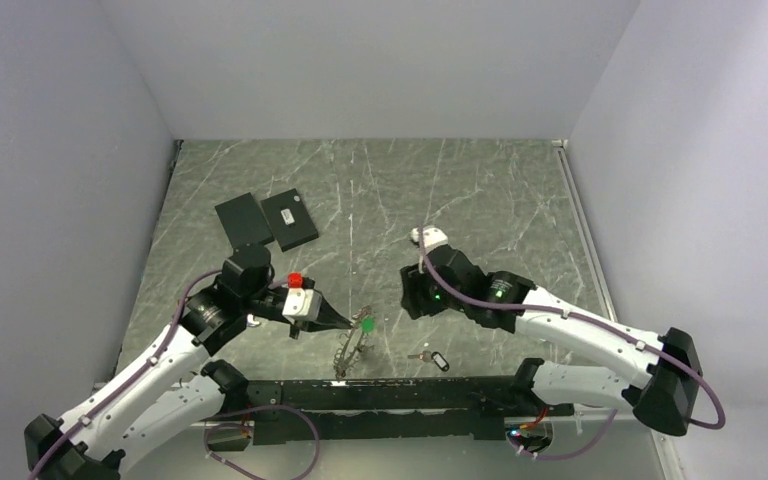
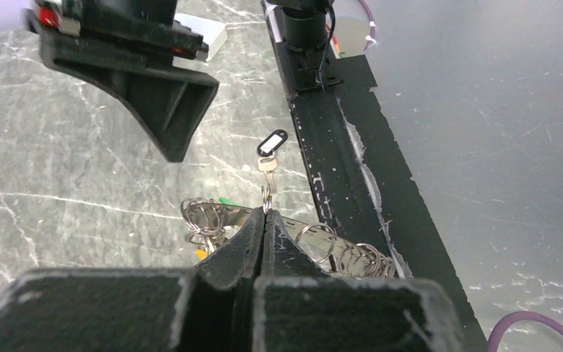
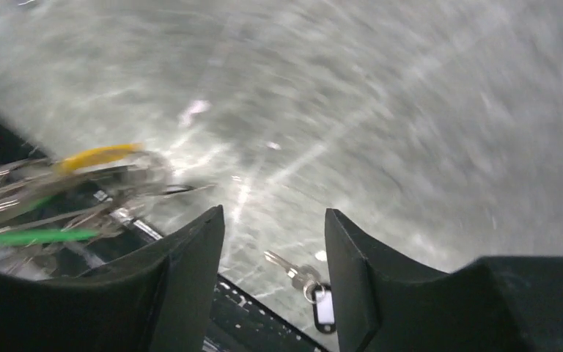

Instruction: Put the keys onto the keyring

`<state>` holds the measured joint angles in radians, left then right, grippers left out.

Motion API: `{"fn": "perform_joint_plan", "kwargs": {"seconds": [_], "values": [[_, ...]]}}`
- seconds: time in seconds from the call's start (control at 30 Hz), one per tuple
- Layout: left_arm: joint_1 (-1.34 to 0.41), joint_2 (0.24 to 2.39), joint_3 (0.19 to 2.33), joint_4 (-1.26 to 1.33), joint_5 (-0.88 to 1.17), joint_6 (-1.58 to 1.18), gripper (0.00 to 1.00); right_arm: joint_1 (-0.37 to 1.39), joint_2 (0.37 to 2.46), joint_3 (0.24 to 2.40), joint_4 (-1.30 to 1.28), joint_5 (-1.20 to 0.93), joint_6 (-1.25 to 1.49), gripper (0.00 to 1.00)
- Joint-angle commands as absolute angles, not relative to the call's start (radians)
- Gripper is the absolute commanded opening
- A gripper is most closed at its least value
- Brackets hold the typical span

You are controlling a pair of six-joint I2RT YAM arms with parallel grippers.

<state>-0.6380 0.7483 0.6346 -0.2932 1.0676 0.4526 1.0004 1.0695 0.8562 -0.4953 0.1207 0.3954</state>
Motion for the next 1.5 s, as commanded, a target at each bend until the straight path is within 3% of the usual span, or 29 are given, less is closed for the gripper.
{"fn": "perform_joint_plan", "kwargs": {"seconds": [0.0, 0.27, 0.67, 1.1, 1.47], "values": [[-0.633, 0.697, 0.672, -0.296, 1.035, 0.482, 0.0, 0.905, 1.08, 0.773, -0.639, 0.235, 0.801, 0.61], [-0.634, 0.667, 0.681, -0.307, 1.003, 0.486, 0.0, 0.908, 1.238, 0.696, -0.66, 0.06, 1.112, 0.64], [-0.633, 0.606, 0.678, -0.294, 0.979, 0.475, 0.0, 0.989, 1.22, 0.676, -0.793, 0.088, 1.419, 0.65], [-0.634, 0.593, 0.668, -0.279, 0.979, 0.461, 0.0, 0.994, 1.242, 0.6, -0.697, 0.147, 1.457, 0.46], [-0.633, 0.602, 0.667, -0.283, 0.978, 0.463, 0.0, 0.953, 1.307, 0.606, -0.648, 0.145, 1.375, 0.13]]}}
